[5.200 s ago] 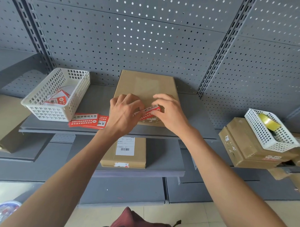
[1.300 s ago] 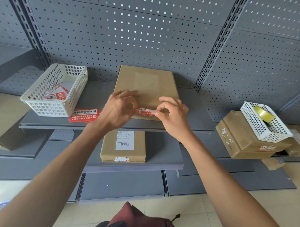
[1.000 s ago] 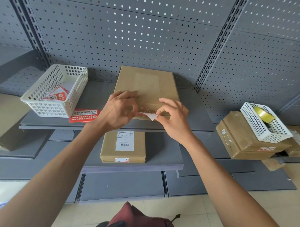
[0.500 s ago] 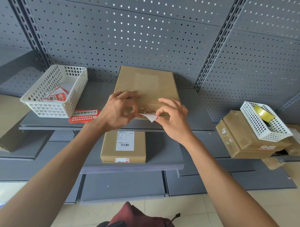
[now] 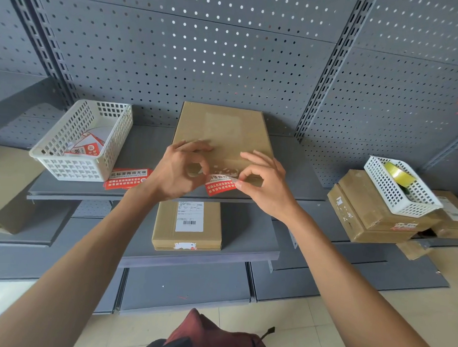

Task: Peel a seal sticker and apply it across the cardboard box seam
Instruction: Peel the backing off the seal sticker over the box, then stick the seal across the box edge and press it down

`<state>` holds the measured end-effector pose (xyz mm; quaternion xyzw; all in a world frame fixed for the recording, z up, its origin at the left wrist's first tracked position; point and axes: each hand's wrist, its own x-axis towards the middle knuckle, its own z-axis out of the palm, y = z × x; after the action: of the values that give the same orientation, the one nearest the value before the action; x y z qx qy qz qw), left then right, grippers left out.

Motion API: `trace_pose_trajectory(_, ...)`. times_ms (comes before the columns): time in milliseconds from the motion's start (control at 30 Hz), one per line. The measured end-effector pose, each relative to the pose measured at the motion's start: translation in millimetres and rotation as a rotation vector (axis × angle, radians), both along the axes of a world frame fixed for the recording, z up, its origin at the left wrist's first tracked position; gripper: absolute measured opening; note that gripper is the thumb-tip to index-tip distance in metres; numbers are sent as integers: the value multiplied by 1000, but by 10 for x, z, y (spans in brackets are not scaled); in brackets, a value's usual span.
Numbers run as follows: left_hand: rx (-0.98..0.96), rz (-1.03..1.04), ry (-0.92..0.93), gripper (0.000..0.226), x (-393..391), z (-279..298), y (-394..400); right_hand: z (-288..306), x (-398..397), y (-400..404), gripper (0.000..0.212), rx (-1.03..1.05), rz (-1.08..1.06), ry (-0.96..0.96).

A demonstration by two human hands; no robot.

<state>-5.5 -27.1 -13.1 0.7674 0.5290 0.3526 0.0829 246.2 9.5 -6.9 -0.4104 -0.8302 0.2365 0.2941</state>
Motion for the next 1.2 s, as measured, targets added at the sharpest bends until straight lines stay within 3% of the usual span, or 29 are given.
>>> trace_pose_trajectory(300,71,227,-222,39,171,-112,-144,-1,-45,32,6,-82,-74,230)
trace_pose_trajectory(433,87,271,-251,23,219,-111,-180,16,-35,30,10,-120,-74,316)
trace_pose_trajectory(533,104,276,-324,23,246,-119,-183,23,-58,12,13,-143,-67,351)
trace_pose_trajectory(867,-34,374,-443,12,377,35,-268,-21,-184,-14,11,-111,-311,625)
trace_pose_trajectory(1000,-67,442,-479,11,435,51,-318,-77,-222,-106,18,-36,-407,574)
trace_pose_trajectory(1100,-56,484,-508,8,480,24,-369,-90,-258,-188,2,-38,-454,582)
trace_pose_trajectory(1200,-62,540,-537,9,500,-28,-407,-103,-288,-250,20,-57,-446,591)
